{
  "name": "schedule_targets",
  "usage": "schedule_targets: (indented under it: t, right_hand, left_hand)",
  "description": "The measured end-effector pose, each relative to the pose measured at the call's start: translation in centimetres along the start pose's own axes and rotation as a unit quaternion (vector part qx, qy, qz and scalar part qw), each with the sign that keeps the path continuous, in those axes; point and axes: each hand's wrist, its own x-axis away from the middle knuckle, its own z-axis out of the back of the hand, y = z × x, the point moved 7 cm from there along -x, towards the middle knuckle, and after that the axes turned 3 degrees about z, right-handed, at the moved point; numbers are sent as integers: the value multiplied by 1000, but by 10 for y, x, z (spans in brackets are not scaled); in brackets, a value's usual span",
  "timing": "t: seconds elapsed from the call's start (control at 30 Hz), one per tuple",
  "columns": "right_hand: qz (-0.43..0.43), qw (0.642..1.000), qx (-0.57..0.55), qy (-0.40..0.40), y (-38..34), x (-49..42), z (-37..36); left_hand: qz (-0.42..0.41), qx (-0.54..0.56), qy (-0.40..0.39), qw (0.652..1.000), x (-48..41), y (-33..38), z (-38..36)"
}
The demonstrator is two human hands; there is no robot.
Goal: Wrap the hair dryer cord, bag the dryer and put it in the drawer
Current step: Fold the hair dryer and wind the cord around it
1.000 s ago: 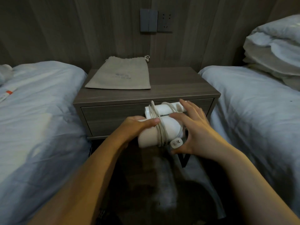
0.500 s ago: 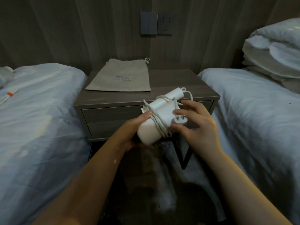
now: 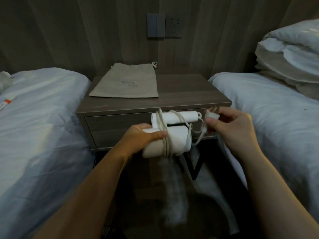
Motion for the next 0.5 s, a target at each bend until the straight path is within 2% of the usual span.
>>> schedule_targets:
  t: [0.1, 0.2, 0.3, 0.43, 0.5]
  right_hand:
    - [-29, 995, -27, -88, 8, 3, -17]
    - [-34, 993, -23, -107, 16, 4, -21]
    - [6, 992, 62, -106, 14, 3, -22]
    - [50, 961, 231, -143, 15, 3, -33]
    - [55, 952, 258, -153, 17, 3, -33]
  left_hand:
    - [13, -34, -25, 999, 1, -5, -10]
    - [-17, -44, -42, 998, 4, -2, -14]
    - [-44, -52, -75, 995, 8, 3, -20]
    - [-85, -140, -93, 982, 9, 11, -25]
    - [-99, -161, -100, 977, 9, 12, -26]
